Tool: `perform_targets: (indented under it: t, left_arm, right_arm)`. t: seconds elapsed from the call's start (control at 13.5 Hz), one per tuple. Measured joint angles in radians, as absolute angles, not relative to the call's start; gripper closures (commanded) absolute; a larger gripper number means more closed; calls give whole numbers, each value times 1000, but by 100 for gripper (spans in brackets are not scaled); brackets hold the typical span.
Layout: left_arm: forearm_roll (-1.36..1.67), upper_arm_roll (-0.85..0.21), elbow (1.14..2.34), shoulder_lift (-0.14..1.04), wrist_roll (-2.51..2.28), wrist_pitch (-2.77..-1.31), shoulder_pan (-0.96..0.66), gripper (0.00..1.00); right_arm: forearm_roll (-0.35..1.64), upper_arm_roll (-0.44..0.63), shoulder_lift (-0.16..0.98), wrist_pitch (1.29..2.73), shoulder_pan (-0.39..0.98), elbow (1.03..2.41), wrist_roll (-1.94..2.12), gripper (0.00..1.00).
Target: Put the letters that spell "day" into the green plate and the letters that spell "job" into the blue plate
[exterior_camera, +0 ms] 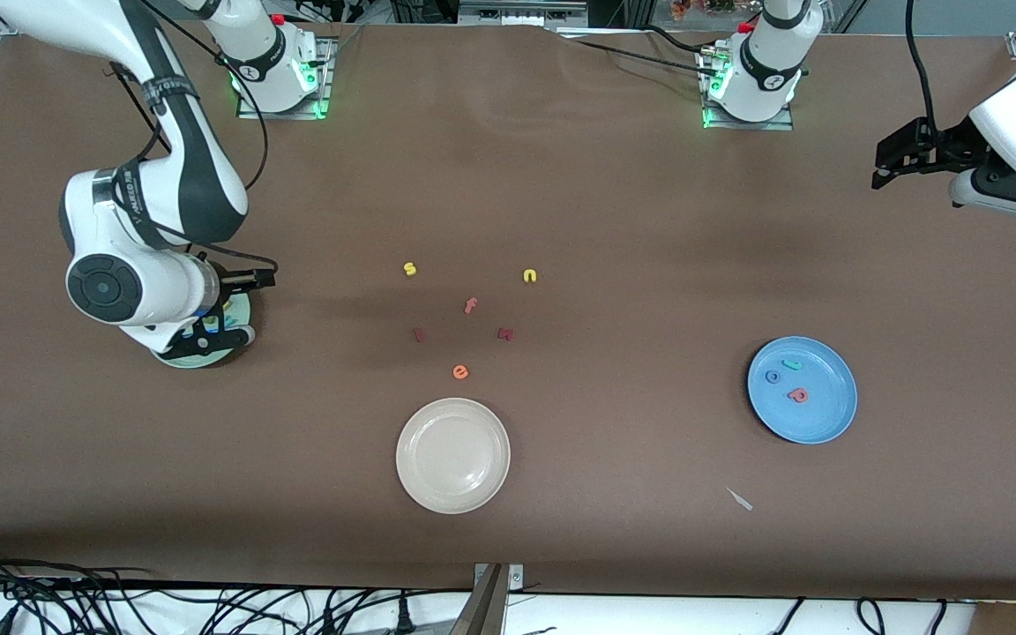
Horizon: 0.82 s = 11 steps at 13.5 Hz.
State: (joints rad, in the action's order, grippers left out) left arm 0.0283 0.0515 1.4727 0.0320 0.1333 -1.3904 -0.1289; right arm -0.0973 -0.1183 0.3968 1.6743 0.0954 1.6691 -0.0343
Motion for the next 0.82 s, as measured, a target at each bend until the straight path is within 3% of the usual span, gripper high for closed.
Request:
perform_targets:
  t: [0.3, 0.82]
  left_arm:
    - [28, 52, 1472, 32, 133, -1390, -129, 0]
    - [28, 52, 1471, 33, 133, -1390, -129, 0]
  right_arm:
    - [-97, -97, 343, 1637, 163, 1630, -37, 0]
    - [-115, -37, 69, 1528, 186, 1607, -11, 0]
